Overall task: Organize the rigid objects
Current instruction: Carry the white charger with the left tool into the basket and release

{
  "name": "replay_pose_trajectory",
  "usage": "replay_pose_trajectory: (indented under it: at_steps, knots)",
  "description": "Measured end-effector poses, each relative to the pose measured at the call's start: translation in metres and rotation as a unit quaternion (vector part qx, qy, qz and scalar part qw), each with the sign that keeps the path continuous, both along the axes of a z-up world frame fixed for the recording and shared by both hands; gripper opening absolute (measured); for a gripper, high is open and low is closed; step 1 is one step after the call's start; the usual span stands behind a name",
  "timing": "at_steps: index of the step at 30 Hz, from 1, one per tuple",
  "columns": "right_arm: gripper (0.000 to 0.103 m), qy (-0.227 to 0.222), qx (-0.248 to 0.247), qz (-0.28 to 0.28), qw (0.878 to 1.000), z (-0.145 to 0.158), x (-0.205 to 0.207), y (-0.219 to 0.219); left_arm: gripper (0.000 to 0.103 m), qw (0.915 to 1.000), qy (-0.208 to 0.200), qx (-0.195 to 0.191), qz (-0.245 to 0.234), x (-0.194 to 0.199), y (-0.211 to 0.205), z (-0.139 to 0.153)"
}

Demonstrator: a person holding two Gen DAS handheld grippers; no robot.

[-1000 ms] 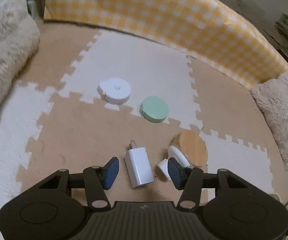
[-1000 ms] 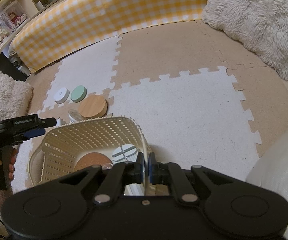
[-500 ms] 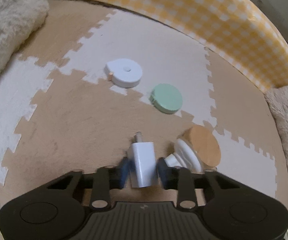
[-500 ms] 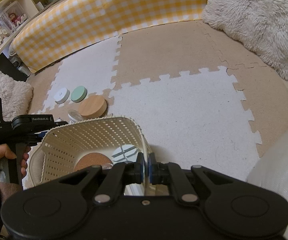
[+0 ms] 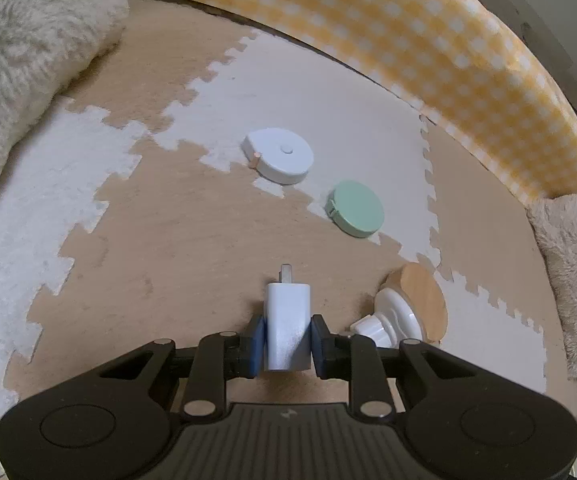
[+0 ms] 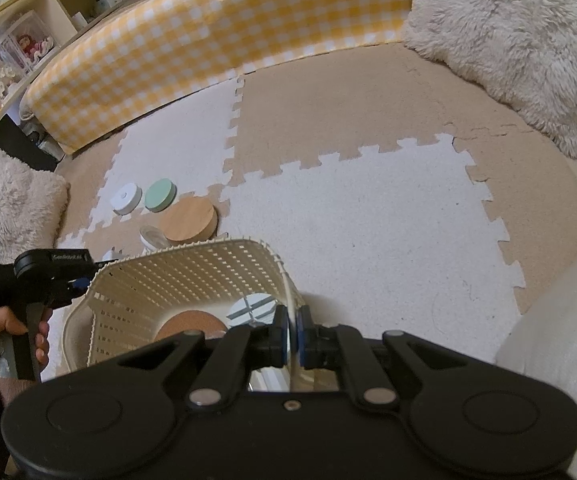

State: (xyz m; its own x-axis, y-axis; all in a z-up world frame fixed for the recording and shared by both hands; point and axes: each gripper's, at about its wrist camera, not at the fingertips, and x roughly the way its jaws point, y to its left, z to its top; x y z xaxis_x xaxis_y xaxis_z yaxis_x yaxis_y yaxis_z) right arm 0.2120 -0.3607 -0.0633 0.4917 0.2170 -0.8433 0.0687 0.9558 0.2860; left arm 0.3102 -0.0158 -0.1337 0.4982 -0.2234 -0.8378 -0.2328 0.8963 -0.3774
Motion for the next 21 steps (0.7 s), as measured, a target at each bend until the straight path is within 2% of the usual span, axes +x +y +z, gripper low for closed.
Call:
replay_pose_trajectory:
  at_steps: [8,14,21]
  knots:
    - [0.005,0.000,0.000,0.000,1.000,0.000,0.000,0.000,0.025,0.9991,-0.025,-0.033,-0.011,-0.015,0.006,0.020]
    - [0.005,0.000,0.001,0.000,1.000,0.000,0.000,-0.001,0.025,0.9961,-0.060,-0.053,-0.038,-0.033,0.005,0.051]
    - [0.005,0.000,0.000,0.000,1.000,0.000,0.000,-0.001,0.025,0.9886,-0.105,-0.074,-0.079,-0.061,-0.006,0.092]
